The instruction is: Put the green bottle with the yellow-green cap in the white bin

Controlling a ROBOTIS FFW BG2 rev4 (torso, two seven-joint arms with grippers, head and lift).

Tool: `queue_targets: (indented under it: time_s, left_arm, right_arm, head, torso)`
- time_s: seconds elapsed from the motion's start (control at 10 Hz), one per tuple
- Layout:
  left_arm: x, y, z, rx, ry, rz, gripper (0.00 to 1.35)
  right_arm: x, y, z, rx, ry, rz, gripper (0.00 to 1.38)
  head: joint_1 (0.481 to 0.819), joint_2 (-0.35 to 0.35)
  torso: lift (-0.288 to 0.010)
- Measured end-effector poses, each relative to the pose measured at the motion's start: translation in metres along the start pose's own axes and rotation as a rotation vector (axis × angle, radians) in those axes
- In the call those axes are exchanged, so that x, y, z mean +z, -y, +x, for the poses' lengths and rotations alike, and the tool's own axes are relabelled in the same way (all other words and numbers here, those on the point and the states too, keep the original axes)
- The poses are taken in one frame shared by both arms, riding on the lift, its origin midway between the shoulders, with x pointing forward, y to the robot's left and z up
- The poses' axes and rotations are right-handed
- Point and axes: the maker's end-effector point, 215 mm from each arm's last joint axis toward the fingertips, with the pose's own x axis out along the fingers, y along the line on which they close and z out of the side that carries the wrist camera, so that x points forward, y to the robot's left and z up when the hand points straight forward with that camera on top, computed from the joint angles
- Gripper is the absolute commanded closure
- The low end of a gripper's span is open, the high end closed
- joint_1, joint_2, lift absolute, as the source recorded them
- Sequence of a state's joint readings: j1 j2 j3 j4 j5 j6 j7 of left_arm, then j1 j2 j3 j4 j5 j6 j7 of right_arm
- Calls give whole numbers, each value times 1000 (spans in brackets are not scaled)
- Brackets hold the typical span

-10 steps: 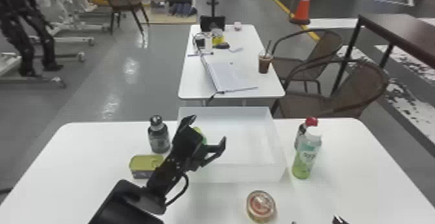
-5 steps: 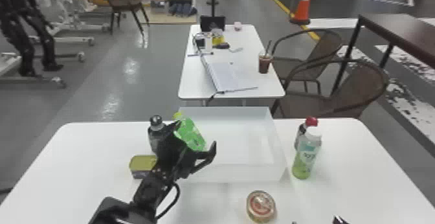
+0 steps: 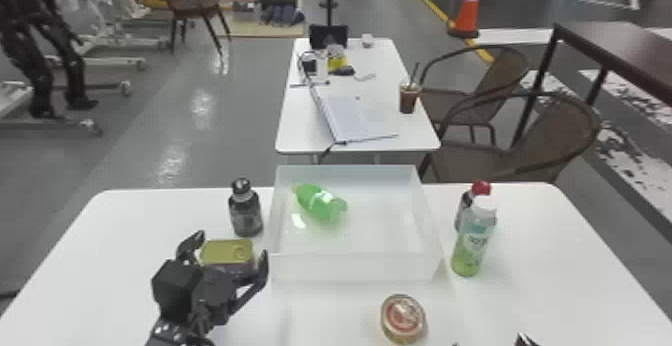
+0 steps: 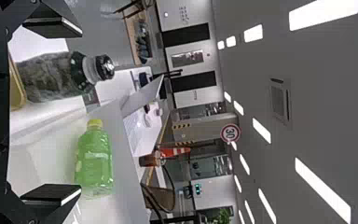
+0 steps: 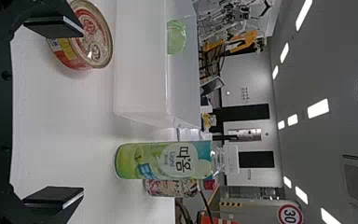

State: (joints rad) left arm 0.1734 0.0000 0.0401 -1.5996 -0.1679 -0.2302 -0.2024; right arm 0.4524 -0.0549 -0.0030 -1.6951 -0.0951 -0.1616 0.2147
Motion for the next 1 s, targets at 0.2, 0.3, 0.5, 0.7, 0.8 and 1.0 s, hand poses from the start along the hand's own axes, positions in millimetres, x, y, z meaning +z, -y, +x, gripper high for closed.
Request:
queue_targets:
  time_s: [0.2,0.3,0.5,0.7,0.8,1.0]
  left_arm:
    - [-12,-32,-31,64,-16,-14,128]
    - [-19,-46,-45,92,-30,-19,128]
    - [-42,-68,-77,144,-76,-66,128]
    - [-63,-84,-105,188,-114,-113,128]
    - [-70,-86,-116,201,-127,-133,128]
    - [-79,-92,-132,224,-143,-151,128]
  right_arm:
    - [-1,0,0,0,-1,-1,104]
    - [-1,0,-1,0,-2,-1,104]
    - [-1,0,-1,0,-2,-1,104]
    - [-1,0,-1,1,-3,0,104]
    - [-2,0,-1,1,-4,0,104]
    - [-2,0,-2,1,-4,0,104]
  head:
    - [549,0]
    - [549,0]
    - [549,0]
    - [549,0]
    - [549,0]
    - [549,0]
  torso:
    - [-100]
    - [-100]
    - [-100]
    - [-100]
    - [-100]
    - [-100]
